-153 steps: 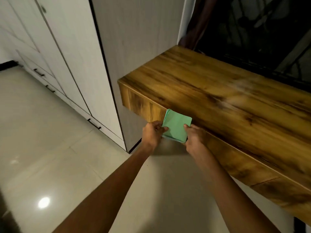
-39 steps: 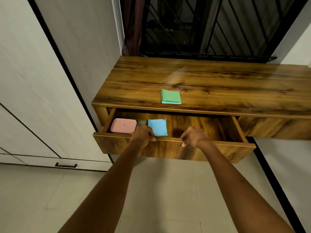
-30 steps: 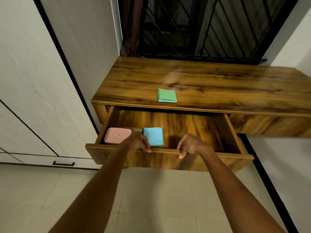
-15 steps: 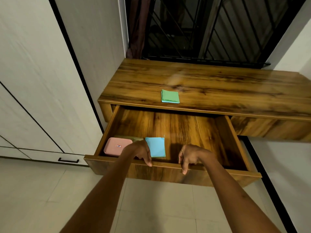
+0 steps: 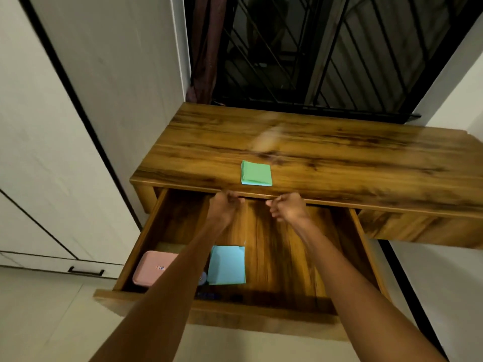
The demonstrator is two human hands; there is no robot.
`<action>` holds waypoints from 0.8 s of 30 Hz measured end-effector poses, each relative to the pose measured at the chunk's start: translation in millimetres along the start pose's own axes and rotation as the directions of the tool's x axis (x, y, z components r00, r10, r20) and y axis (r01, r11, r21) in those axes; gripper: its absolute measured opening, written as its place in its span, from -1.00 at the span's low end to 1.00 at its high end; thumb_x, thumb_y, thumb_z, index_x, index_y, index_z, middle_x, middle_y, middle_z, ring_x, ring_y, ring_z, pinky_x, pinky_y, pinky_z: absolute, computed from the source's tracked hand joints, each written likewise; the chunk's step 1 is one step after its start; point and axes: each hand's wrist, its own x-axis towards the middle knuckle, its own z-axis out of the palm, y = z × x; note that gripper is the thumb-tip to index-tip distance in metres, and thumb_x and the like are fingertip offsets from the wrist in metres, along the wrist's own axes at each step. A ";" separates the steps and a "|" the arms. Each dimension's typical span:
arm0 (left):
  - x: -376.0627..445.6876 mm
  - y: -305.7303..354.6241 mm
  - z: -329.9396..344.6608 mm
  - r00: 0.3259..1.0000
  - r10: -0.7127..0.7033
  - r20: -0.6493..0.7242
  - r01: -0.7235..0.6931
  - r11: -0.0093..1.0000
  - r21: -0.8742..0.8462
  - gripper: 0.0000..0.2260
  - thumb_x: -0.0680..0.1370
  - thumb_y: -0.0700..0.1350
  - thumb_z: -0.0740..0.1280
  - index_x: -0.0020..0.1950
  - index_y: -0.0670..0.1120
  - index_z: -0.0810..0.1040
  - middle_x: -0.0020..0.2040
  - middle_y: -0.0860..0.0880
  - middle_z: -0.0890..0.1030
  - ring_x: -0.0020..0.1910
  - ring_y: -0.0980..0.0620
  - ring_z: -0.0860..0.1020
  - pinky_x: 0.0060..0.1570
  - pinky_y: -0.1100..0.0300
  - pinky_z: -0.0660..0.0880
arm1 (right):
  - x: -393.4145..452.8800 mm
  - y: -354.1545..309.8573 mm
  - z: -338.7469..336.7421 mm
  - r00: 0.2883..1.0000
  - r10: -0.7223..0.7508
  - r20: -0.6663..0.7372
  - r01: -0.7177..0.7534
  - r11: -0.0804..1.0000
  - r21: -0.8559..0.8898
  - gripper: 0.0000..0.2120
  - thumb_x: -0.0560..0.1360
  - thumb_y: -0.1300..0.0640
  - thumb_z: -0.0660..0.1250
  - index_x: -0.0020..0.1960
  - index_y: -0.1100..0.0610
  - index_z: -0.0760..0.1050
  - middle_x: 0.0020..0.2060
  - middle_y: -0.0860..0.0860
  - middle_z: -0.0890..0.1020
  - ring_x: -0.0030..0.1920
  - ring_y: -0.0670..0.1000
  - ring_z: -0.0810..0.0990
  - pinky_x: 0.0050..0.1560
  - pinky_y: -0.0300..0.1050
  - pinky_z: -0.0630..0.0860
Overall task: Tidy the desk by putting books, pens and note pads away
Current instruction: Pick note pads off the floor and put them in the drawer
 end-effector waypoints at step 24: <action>169.0 39.6 65.9 0.956 -0.265 -0.123 0.286 0.933 0.218 -0.68 0.47 -0.22 0.40 0.22 -0.21 0.52 0.21 -0.20 0.56 0.19 -0.17 0.53 0.14 0.04 0.52 | 147.8 -63.4 30.8 0.965 0.159 -0.208 -0.222 0.918 -0.328 -0.58 0.43 0.17 0.34 0.28 0.19 0.46 0.28 0.17 0.51 0.29 0.18 0.50 0.26 0.04 0.46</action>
